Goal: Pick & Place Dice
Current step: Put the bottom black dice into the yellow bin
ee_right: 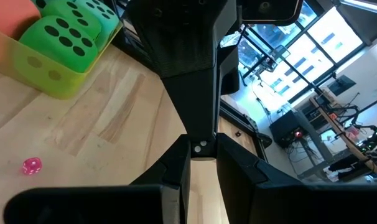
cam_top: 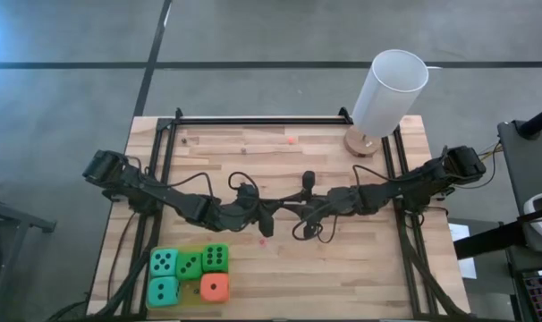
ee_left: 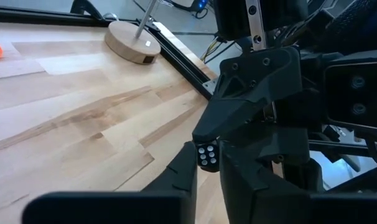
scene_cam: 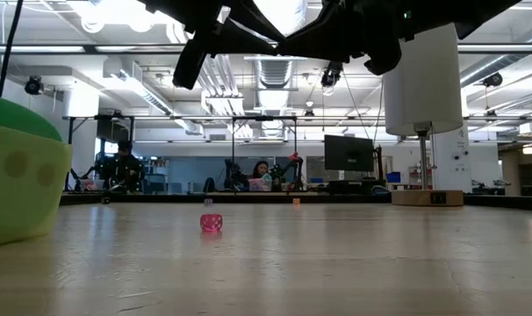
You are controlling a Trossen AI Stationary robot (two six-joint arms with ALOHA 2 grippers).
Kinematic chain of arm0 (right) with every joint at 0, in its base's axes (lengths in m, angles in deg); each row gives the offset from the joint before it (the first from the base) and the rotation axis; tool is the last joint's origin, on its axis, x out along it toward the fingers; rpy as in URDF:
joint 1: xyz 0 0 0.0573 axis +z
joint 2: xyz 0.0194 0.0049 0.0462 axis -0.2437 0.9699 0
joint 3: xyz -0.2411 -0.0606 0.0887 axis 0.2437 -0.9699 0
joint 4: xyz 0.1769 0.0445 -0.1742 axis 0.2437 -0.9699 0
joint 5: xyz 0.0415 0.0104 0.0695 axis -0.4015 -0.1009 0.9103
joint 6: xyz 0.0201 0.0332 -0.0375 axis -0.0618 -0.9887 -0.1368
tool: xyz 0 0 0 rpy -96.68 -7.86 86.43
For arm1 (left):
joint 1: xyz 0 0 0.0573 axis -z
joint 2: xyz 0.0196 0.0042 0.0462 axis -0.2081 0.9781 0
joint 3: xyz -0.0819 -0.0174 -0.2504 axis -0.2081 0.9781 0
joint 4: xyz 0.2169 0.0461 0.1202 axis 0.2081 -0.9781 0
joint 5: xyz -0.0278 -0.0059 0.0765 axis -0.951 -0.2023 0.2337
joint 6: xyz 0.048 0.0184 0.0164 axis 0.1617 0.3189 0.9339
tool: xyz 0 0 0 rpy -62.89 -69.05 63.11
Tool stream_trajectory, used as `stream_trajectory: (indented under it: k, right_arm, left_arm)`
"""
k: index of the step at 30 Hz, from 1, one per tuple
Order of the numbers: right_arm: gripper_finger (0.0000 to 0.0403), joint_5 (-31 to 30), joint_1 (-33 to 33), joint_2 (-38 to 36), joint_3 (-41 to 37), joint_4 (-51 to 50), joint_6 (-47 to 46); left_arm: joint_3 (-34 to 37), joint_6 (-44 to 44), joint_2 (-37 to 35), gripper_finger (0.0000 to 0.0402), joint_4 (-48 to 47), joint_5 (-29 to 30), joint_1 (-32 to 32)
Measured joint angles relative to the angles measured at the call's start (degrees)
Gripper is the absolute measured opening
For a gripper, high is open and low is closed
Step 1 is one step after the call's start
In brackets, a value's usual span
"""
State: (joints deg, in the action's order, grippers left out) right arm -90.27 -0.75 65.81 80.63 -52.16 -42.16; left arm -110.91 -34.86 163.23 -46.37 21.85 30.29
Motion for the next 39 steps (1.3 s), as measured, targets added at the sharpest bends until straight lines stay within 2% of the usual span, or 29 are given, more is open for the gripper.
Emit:
stream_trajectory:
  k: [15,30,39]
  right_arm:
    - [0.0054,0.1,0.0,-0.1,0.0,0.0,0.0]
    - [0.0054,0.5,0.0,-0.1,0.0,0.4,0.2]
    - [0.0054,0.2,0.0,-0.1,0.0,0.4,0.4]
  left_arm:
    - [0.0,0.2,0.0,0.0052,0.0,-0.2,0.0]
    - [0.0,0.4,0.0,0.0126,0.0,-0.7,-0.3]
    - [0.0,-0.8,0.0,0.0125,0.0,-0.8,-0.9]
